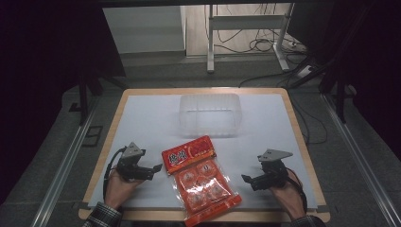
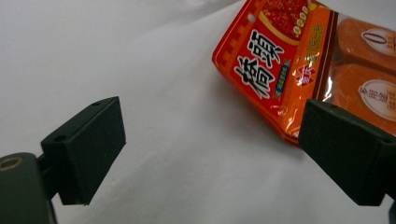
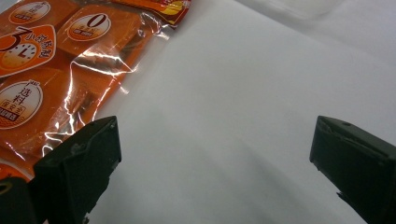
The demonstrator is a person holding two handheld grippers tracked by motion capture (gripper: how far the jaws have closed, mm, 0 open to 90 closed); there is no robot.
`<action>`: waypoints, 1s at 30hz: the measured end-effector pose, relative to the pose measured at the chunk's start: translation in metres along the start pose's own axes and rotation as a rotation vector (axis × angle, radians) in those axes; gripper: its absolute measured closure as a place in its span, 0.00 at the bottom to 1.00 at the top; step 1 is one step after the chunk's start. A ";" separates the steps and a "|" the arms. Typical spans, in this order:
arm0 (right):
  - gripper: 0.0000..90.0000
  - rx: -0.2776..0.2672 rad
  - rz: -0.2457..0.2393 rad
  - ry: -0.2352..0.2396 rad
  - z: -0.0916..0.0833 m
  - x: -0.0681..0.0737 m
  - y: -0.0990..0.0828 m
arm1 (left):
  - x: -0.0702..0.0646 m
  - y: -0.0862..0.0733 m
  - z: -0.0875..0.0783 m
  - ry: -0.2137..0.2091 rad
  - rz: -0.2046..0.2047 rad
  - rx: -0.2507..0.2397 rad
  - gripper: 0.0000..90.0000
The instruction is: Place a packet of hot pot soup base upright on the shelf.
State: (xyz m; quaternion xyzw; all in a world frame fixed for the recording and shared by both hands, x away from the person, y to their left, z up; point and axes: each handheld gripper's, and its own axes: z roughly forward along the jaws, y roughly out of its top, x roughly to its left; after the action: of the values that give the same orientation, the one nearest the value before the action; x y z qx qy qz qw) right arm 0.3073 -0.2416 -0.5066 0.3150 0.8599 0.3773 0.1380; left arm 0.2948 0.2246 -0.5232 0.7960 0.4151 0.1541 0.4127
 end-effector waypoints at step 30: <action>0.02 0.010 -0.024 0.012 0.002 0.003 0.002 | 0.003 0.051 0.053 -0.117 0.099 0.022 0.07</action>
State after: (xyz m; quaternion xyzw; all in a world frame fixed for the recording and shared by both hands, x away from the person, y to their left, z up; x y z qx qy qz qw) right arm 0.3069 -0.2376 -0.5069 0.3031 0.8663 0.3731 0.1359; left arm 0.3547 0.1832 -0.5157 0.8277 0.3521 0.1228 0.4194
